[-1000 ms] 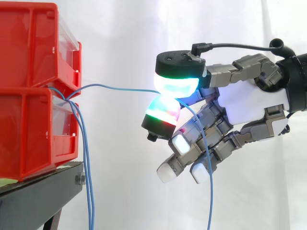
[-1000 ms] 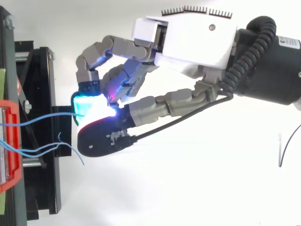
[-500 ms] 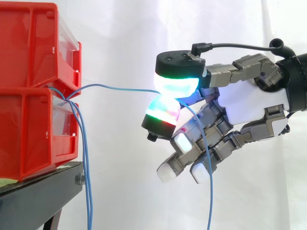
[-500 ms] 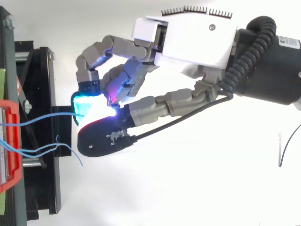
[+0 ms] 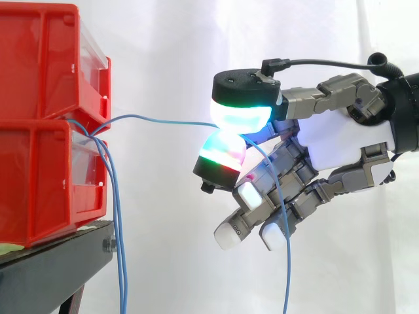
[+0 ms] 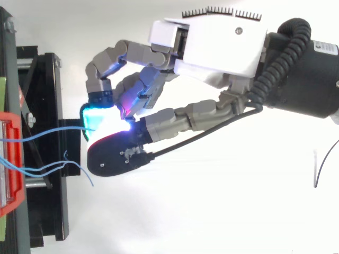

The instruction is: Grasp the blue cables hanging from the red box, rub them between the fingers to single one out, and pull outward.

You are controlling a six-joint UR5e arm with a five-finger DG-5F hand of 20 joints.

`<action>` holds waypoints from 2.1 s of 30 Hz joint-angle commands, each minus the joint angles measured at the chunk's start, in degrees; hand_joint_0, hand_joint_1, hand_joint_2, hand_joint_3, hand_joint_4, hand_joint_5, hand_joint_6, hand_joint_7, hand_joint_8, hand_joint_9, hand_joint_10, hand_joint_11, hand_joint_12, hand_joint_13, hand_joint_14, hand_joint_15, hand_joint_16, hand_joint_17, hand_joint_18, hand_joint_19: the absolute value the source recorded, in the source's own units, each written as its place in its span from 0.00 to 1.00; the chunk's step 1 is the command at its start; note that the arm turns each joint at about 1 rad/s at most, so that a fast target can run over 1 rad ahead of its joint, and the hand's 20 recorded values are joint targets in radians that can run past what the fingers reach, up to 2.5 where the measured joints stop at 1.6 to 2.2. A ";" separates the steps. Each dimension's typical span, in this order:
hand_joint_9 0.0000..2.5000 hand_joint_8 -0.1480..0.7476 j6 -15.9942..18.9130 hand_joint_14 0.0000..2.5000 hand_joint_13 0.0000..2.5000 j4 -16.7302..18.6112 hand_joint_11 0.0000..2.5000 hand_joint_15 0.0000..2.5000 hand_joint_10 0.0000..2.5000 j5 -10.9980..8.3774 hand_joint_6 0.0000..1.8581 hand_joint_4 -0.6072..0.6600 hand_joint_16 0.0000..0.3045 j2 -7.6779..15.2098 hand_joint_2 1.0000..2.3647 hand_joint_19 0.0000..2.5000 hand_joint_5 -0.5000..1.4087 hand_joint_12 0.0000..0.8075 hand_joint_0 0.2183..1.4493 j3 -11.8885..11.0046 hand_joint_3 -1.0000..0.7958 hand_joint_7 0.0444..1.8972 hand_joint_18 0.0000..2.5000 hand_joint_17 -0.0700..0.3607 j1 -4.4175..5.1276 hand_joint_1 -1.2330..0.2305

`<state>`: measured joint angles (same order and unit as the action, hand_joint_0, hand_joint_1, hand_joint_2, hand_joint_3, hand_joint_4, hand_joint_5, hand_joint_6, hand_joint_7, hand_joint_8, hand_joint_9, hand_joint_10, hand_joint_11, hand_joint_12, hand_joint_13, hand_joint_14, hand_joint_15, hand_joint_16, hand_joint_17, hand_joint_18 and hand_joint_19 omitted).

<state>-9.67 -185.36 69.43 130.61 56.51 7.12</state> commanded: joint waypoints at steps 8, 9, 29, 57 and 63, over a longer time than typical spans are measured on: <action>0.41 0.50 0.00 0.00 0.26 0.00 0.29 0.16 0.01 0.00 0.46 0.50 0.19 0.00 0.01 0.22 0.20 0.51 0.31 0.00 0.50 0.61 0.32 0.47 0.00 0.29; 0.41 0.50 0.00 0.00 0.26 0.00 0.30 0.16 0.01 0.00 0.46 0.50 0.19 0.00 0.01 0.21 0.20 0.51 0.31 0.00 0.50 0.61 0.32 0.47 0.00 0.29; 0.41 0.49 0.00 0.00 0.26 0.00 0.29 0.16 0.01 0.00 0.46 0.50 0.19 0.00 0.01 0.22 0.20 0.51 0.31 0.00 0.50 0.62 0.31 0.47 0.00 0.29; 0.40 0.49 0.00 0.00 0.26 0.00 0.29 0.15 0.01 0.00 0.47 0.50 0.19 0.00 0.02 0.22 0.20 0.49 0.31 0.00 0.50 0.61 0.31 0.46 0.00 0.30; 0.40 0.49 0.00 0.01 0.26 0.00 0.29 0.15 0.01 0.00 0.47 0.50 0.19 0.00 0.01 0.22 0.20 0.50 0.31 0.00 0.50 0.61 0.31 0.47 -0.09 0.30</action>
<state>-9.67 -185.36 69.43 130.60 56.51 7.11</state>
